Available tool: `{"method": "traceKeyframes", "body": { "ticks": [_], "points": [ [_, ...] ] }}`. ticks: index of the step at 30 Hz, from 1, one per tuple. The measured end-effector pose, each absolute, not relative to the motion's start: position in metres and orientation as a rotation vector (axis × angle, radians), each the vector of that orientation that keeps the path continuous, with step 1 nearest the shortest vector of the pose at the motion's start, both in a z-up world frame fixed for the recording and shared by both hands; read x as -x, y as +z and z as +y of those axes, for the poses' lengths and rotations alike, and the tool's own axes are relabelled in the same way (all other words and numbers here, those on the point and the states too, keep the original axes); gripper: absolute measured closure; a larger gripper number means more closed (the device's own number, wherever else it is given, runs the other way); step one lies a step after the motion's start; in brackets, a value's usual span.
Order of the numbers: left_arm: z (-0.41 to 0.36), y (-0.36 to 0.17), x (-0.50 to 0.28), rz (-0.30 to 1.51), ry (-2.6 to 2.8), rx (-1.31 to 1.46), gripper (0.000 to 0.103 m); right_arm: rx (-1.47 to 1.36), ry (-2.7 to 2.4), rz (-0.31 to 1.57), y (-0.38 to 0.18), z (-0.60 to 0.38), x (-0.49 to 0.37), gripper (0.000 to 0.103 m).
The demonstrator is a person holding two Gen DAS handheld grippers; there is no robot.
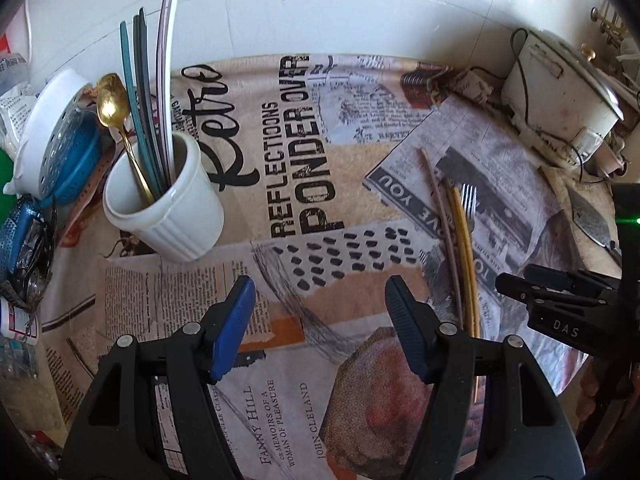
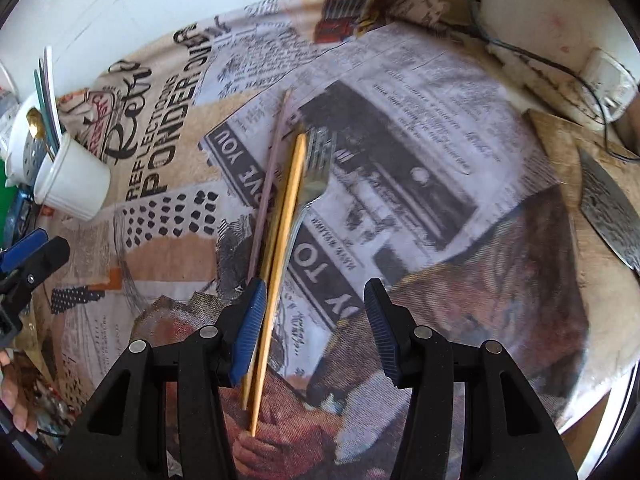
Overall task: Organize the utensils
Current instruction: 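Move both open tools back to the remaining chopsticks and fork, then close right tool on a yellow chopstick while left tool grasps a pink chopstick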
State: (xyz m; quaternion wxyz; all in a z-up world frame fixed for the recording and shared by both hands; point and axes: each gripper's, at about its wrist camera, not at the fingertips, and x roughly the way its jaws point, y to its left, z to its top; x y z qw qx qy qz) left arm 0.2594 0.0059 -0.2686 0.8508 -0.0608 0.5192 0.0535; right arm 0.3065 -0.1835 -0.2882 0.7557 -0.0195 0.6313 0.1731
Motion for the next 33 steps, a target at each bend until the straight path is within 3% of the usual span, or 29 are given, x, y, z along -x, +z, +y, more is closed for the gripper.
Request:
{"method": "traceKeyframes", "body": {
  "ticks": [2,6,13,20,33],
  "points": [
    [0.006,-0.272,-0.259,1.102,0.115,0.133,0.037,0.041,0.387,1.383,-0.295,-0.179,-0.309,0.06],
    [0.007,-0.274,-0.258,1.105,0.112,0.139,0.037,0.037,0.398,1.415,-0.307,-0.171,-0.316,0.079],
    [0.008,-0.274,-0.259,1.101,0.11,0.139,0.037,0.038,0.396,1.431,-0.315,-0.165,-0.324,0.081],
    [0.01,-0.279,-0.263,1.115,0.107,0.159,0.037,0.077,0.383,1.422,-0.318,-0.155,-0.334,0.096],
    [-0.023,-0.301,-0.312,1.186,-0.018,0.175,0.037,-0.019,0.346,1.391,-0.298,-0.188,-0.344,0.097]
  ]
}}
